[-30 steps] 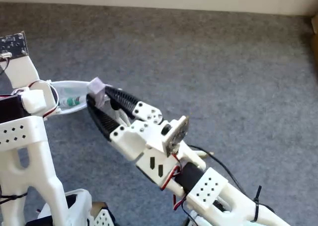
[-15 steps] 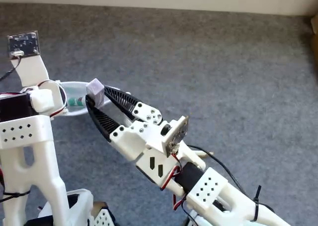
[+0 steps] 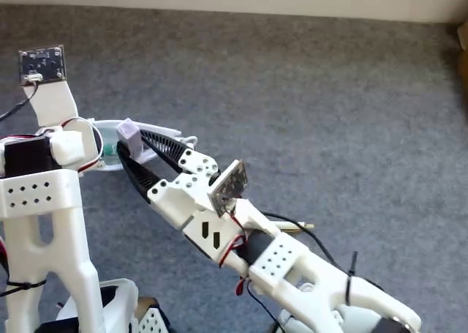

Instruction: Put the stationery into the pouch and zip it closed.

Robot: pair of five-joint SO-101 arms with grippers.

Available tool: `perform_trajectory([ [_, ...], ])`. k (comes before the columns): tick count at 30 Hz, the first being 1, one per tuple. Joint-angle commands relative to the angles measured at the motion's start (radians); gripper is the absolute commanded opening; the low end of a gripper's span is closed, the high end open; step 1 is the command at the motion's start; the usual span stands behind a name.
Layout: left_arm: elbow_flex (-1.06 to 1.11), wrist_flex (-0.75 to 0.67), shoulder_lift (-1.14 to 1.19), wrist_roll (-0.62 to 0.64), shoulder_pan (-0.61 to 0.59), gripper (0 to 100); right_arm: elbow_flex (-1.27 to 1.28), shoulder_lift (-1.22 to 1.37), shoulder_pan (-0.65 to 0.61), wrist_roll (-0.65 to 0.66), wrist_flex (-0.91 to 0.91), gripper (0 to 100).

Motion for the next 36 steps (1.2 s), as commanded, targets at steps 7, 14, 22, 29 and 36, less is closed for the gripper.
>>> perform_trajectory([
  [7, 0.025, 0.012, 0.022, 0.011, 0.045, 1, -0.062, 0.036, 0.013, -0.005, -0.062, 1.1],
  [14, 0.025, 0.014, 0.022, 0.008, 0.044, 1, -0.031, 0.036, 0.013, -0.009, -0.064, 13.5],
  [22, 0.047, 0.006, 0.022, 0.006, 0.044, 1, -0.008, 0.001, 0.007, -0.006, -0.064, 14.8],
  [29, 0.047, 0.006, 0.022, 0.006, 0.044, 1, 0.051, -0.162, 0.008, -0.008, -0.056, 14.8],
  [36, 0.048, 0.006, 0.022, 0.009, 0.033, 1, 0.064, -0.292, 0.012, -0.011, 0.065, 14.8],
])
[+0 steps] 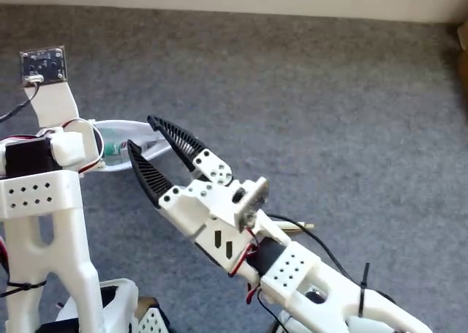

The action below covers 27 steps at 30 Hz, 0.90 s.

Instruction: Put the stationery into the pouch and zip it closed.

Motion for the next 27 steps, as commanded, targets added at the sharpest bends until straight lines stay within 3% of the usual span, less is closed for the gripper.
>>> perform_trajectory([
  [1, 0.033, 0.006, 0.022, 0.011, 0.019, 1, -0.013, -0.097, 0.012, -0.009, 0.111, 14.8],
  [12, 0.031, 0.006, 0.022, 0.012, -0.024, 1, -0.039, -0.3, 0.099, -0.009, 0.564, 14.8],
  [27, 0.016, 0.006, 0.021, 0.061, -0.111, 1, -0.159, -0.357, 0.275, -0.009, 0.638, 14.8],
])
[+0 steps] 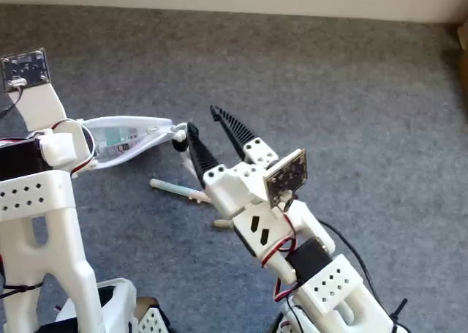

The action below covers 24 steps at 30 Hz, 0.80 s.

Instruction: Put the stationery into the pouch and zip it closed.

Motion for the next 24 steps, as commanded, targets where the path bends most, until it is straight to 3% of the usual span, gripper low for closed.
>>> perform_trajectory([
  [1, 0.013, 0.006, 0.021, 0.017, -0.053, 1, -0.12, -0.024, 0.039, -0.009, -0.004, 14.8],
  [6, -0.002, 0.006, 0.021, 0.048, -0.116, 1, -0.257, -0.021, 0.044, -0.009, 0.219, 14.8],
  [14, 0.005, 0.006, 0.021, 0.048, -0.114, 1, -0.49, 0.07, 0.045, -0.008, 0.645, 14.8],
  [24, 0.008, -0.008, 0.022, 0.048, -0.117, 1, -0.509, 0.159, 0.047, -0.003, 1.089, 14.9],
])
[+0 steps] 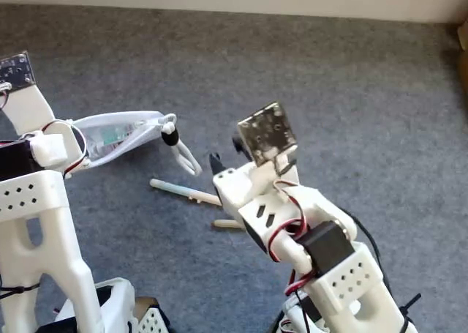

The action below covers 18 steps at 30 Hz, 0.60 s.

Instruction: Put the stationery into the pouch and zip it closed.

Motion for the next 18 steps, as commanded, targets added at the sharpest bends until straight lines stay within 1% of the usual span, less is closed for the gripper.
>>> perform_trajectory([
  [1, 0.008, -0.009, 0.022, 0.011, -0.024, 1, -0.065, 0.016, 0.013, -0.003, 0.13, 15.0],
  [6, 0.008, -0.009, 0.022, 0.011, -0.024, 1, -0.064, 0.048, 0.013, -0.002, 0.246, 15.2],
  [10, 0.008, -0.009, 0.022, 0.011, -0.024, 1, -0.058, 0.117, 0.008, 0.0, 0.286, 15.2],
  [12, 0.01, -0.009, 0.022, 0.011, -0.024, 1, -0.016, 0.17, -0.005, 0.04, 0.272, 15.2],
  [15, 0.01, -0.009, 0.022, 0.012, -0.021, 1, 0.064, 0.255, -0.056, 0.123, 0.2, 15.2],
  [18, 0.01, -0.009, 0.022, 0.012, -0.019, 1, 0.125, 0.329, -0.104, 0.161, 0.154, 15.2],
])
